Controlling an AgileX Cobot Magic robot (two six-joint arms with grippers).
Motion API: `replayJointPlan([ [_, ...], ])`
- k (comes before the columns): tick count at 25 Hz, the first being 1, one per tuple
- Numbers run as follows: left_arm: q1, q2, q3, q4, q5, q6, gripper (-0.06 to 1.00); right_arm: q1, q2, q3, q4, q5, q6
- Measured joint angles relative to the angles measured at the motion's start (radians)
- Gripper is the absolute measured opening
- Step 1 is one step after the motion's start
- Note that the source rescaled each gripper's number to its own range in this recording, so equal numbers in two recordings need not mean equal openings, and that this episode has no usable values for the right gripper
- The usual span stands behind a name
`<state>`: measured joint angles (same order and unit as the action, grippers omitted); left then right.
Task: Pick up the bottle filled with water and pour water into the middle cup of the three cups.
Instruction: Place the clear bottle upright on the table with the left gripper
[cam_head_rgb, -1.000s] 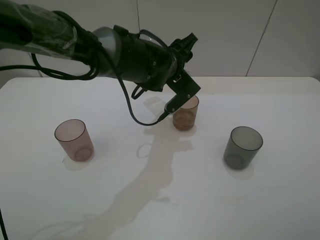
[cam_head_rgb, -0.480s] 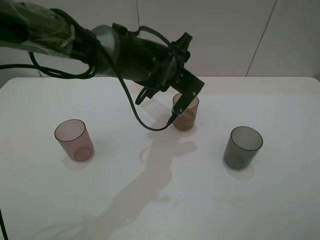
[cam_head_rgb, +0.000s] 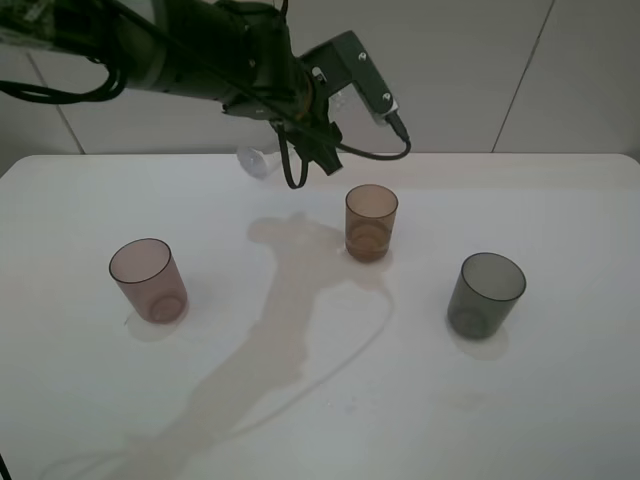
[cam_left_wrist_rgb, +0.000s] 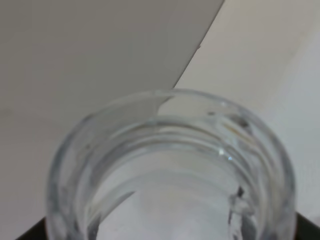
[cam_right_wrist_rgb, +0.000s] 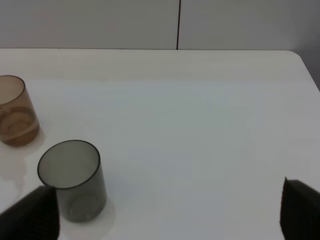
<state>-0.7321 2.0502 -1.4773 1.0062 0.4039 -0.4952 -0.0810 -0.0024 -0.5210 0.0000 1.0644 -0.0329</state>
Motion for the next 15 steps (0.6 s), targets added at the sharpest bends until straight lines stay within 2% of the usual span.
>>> replayJointPlan([
  [2, 0.038, -0.003, 0.004, -0.074, -0.008, -0.073, 0.01, 0.0, 0.0, 0.0, 0.0, 0.0, 0.0],
  [4, 0.071, -0.004, 0.023, -0.133, -0.052, -0.1, 0.01, 0.0, 0.0, 0.0, 0.0, 0.0, 0.0],
  [7, 0.114, -0.004, 0.077, -0.226, -0.174, -0.107, 0.01, 0.0, 0.0, 0.0, 0.0, 0.0, 0.0],
  [10, 0.154, -0.004, 0.135, -0.324, -0.338, -0.107, 0.01, 0.0, 0.0, 0.0, 0.0, 0.0, 0.0],
  [12, 0.172, -0.004, 0.181, -0.381, -0.447, -0.085, 0.01, 0.0, 0.0, 0.0, 0.0, 0.0, 0.0],
  [15, 0.193, -0.005, 0.242, -0.46, -0.597, 0.013, 0.01, 0.0, 0.0, 0.0, 0.0, 0.0, 0.0],
])
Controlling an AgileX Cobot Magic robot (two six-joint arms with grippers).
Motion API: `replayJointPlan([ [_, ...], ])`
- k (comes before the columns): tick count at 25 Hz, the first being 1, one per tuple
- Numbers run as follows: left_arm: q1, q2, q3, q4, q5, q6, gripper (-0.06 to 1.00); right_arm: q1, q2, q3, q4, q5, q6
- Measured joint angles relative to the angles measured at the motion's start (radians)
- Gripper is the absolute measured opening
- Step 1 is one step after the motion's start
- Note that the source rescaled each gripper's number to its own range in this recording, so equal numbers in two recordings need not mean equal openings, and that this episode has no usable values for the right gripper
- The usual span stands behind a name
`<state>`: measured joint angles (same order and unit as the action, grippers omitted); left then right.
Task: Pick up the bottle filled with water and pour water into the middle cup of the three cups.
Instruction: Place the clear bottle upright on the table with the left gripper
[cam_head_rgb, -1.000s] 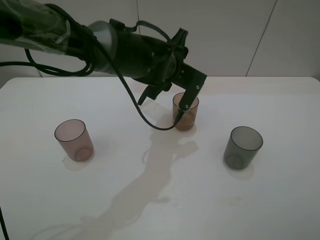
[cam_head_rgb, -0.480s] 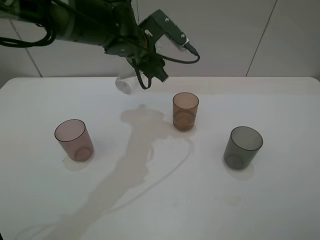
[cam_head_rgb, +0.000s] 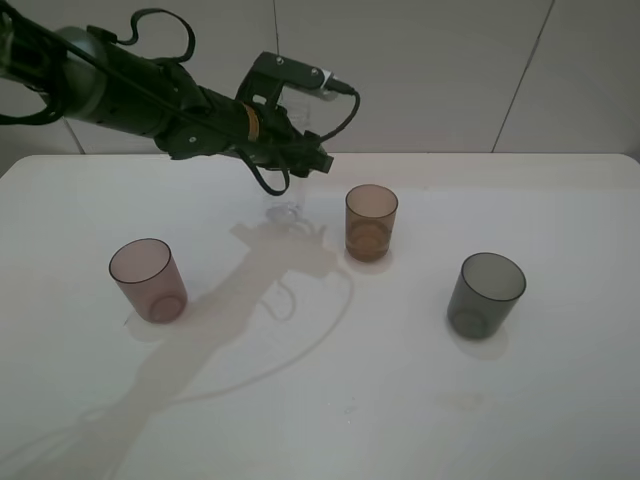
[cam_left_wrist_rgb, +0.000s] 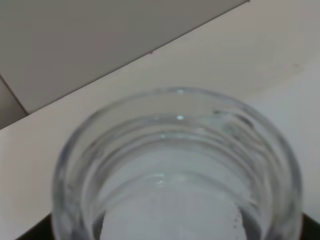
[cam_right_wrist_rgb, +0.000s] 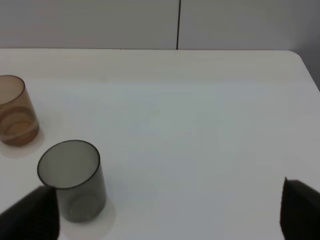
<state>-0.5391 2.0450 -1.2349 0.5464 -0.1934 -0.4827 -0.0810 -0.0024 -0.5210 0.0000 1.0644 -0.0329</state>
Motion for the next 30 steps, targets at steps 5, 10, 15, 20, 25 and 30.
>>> replayJointPlan([
  [5, 0.037, 0.001, 0.09, -0.104, -0.195, 0.174, 0.01, 0.0, 0.0, 0.0, 0.0, 0.0, 0.0],
  [10, 0.069, 0.034, 0.152, -0.122, -0.368, 0.212, 0.01, 0.0, 0.0, 0.0, 0.0, 0.0, 0.0],
  [15, 0.077, 0.07, 0.178, -0.121, -0.411, 0.22, 0.01, 0.0, 0.0, 0.0, 0.0, 0.0, 0.0],
  [20, 0.077, 0.075, 0.178, -0.121, -0.415, 0.233, 0.01, 0.0, 0.0, 0.0, 0.0, 0.0, 0.0],
  [25, 0.077, 0.075, 0.178, -0.121, -0.415, 0.251, 0.85, 0.0, 0.0, 0.0, 0.0, 0.0, 0.0],
  [30, 0.077, 0.075, 0.178, -0.121, -0.415, 0.262, 0.99, 0.0, 0.0, 0.0, 0.0, 0.0, 0.0],
])
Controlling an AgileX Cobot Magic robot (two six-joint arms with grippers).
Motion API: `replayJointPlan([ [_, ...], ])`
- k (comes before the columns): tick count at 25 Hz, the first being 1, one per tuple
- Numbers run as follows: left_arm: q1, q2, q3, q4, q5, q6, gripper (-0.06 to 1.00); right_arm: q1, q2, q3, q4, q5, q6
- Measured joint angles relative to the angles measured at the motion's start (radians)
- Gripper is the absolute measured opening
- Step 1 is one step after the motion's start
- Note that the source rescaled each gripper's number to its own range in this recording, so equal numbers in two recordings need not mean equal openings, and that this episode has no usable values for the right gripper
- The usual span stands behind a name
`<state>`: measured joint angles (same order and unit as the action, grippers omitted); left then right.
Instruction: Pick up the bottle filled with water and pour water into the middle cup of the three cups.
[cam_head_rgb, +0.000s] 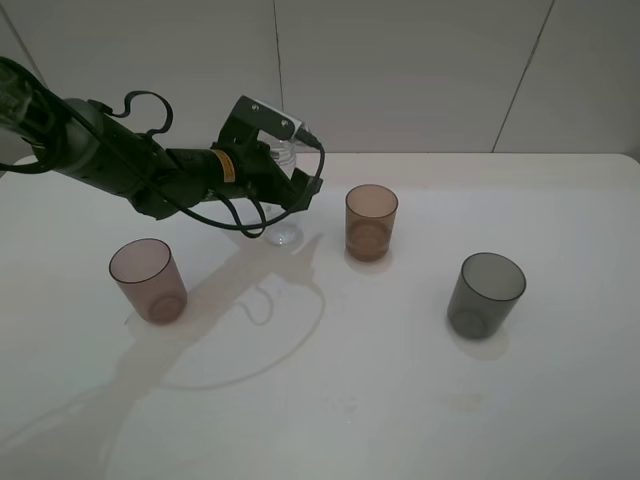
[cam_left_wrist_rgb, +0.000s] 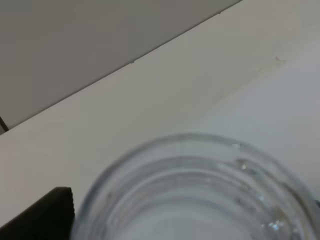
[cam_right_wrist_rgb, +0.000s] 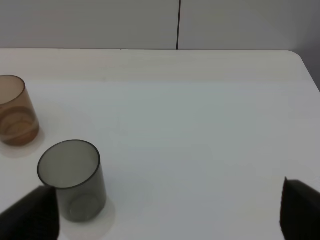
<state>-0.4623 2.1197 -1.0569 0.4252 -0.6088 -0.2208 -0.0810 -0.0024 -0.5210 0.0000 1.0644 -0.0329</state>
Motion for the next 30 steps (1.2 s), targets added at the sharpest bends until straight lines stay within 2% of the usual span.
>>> replayJointPlan([
  [8, 0.0, -0.137, 0.001, 0.0, 0.039, 0.002, 1.0, 0.0, 0.0, 0.0, 0.0, 0.0, 0.0],
  [13, 0.0, -0.285, 0.001, 0.0, 0.166, 0.003, 1.0, 0.0, 0.0, 0.0, 0.0, 0.0, 0.0],
  [16, 0.0, -0.405, 0.001, -0.011, 0.323, -0.009, 1.0, 0.0, 0.0, 0.0, 0.0, 0.0, 0.0],
  [23, 0.035, -0.727, 0.008, -0.14, 0.851, -0.037, 1.0, 0.0, 0.0, 0.0, 0.0, 0.0, 0.0],
  [27, 0.089, -0.964, 0.063, -0.192, 1.047, -0.049, 1.0, 0.0, 0.0, 0.0, 0.0, 0.0, 0.0],
  [30, 0.108, -1.158, 0.121, -0.197, 1.175, -0.05, 1.0, 0.0, 0.0, 0.0, 0.0, 0.0, 0.0],
])
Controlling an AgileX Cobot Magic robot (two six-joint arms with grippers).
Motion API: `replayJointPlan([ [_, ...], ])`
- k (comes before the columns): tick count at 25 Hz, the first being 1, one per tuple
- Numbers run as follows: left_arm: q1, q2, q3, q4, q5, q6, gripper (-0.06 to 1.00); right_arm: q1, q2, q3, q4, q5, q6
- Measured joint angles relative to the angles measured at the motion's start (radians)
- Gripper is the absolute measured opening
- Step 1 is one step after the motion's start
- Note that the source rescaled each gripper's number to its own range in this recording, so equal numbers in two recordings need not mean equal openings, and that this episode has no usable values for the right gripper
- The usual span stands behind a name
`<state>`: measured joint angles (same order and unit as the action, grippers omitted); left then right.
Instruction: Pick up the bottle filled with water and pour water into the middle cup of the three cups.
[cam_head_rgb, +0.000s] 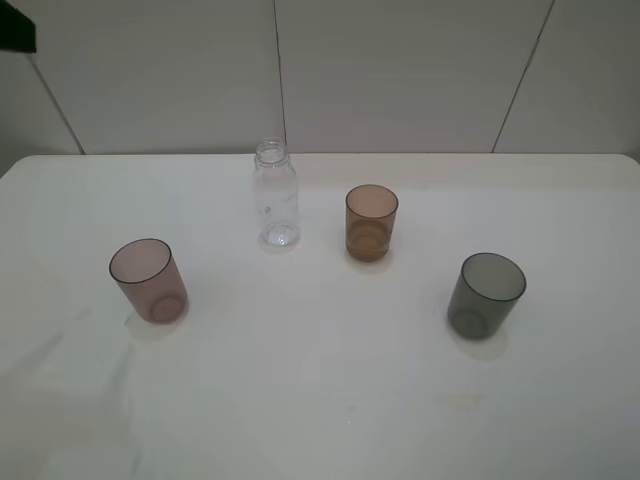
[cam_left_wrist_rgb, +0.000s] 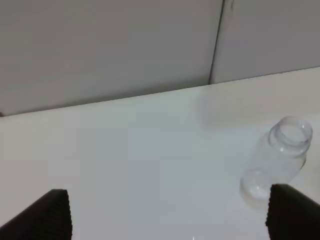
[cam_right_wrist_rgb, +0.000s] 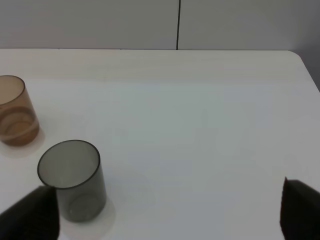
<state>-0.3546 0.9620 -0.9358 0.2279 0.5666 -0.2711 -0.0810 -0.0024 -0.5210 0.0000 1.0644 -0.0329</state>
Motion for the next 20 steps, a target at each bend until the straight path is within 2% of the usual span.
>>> replayJointPlan([
  [9, 0.0, -0.525, 0.042, -0.104, 0.504, 0.002, 1.0, 0.0, 0.0, 0.0, 0.0, 0.0, 0.0],
  [10, 0.0, -0.574, 0.043, -0.115, 0.535, 0.007, 1.0, 0.0, 0.0, 0.0, 0.0, 0.0, 0.0],
  [14, 0.0, -0.784, 0.045, -0.183, 0.576, 0.107, 1.0, 0.0, 0.0, 0.0, 0.0, 0.0, 0.0],
  [15, 0.0, -0.855, 0.047, -0.217, 0.577, 0.209, 1.0, 0.0, 0.0, 0.0, 0.0, 0.0, 0.0],
  [17, 0.0, -0.912, 0.061, -0.264, 0.576, 0.303, 1.0, 0.0, 0.0, 0.0, 0.0, 0.0, 0.0],
  [20, 0.0, -0.964, 0.122, -0.327, 0.575, 0.361, 1.0, 0.0, 0.0, 0.0, 0.0, 0.0, 0.0],
])
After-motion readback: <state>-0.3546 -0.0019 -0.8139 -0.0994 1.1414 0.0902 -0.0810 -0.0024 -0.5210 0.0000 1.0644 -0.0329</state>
